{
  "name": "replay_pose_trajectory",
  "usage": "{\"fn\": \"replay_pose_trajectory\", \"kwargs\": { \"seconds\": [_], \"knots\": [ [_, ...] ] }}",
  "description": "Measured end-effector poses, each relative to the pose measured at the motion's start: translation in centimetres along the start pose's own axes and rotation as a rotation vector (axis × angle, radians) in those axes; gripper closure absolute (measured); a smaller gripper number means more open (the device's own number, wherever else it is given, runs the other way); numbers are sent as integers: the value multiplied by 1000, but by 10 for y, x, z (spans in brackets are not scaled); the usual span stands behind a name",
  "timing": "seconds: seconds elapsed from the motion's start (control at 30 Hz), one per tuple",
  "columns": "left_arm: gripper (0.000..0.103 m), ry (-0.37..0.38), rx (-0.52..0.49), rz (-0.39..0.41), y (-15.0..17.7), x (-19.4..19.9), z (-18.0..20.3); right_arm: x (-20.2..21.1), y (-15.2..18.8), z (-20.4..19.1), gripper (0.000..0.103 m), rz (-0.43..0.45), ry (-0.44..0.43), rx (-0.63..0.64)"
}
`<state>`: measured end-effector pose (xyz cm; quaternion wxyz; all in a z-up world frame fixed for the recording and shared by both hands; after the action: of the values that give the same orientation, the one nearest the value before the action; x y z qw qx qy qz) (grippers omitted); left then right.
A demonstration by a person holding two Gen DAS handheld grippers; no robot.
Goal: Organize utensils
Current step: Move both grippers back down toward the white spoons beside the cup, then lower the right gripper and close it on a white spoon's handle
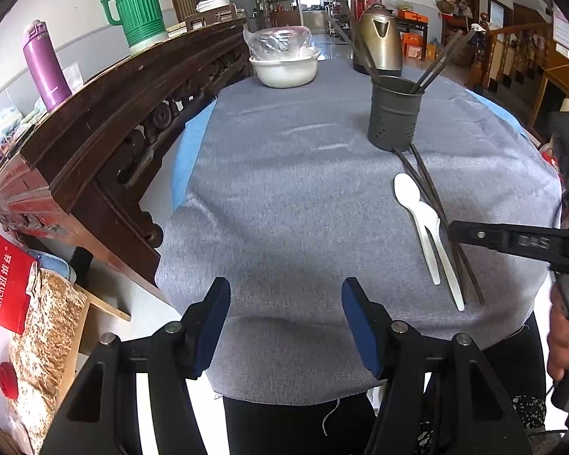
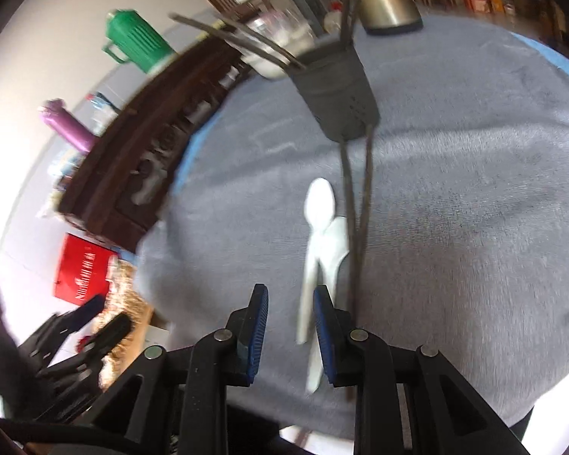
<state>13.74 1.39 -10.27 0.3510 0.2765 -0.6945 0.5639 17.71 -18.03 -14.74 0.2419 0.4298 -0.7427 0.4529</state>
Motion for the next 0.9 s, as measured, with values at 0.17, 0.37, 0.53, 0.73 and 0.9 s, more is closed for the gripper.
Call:
{"fn": "replay_pose_trajectory", "kwargs": {
  "seconds": [0.17,0.37,0.53,0.73,0.9],
  "knots": [
    [41,-1,-1,5,3,3,-5,-29,-6,12,79,-74,45,-33],
    [41,14,34,4,7,4,-15,-45,-8,17,86,-111,122,-20],
    [41,22,61,0,7,1,-19,-53,-17,11,90,-127,188,47],
    [41,31,56,-27,1,-9,-16,-61,-26,1,95,-112,252,141],
    [41,48,49,-67,-15,-22,-10,-39,-35,10,101,-30,144,79]
  ]
}}
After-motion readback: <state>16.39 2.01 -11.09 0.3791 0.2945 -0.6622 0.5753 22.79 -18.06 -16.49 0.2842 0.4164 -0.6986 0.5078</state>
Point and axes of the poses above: each gripper's, at about its wrist camera, not at the fingertips, and x roughly against the way its jaws point, z to its right, y to its underside, the point moved 6 cm from there along -x, roughly the way its jaws point, and after that the axes turned 1 degree about -z, right-handed, at the moved point
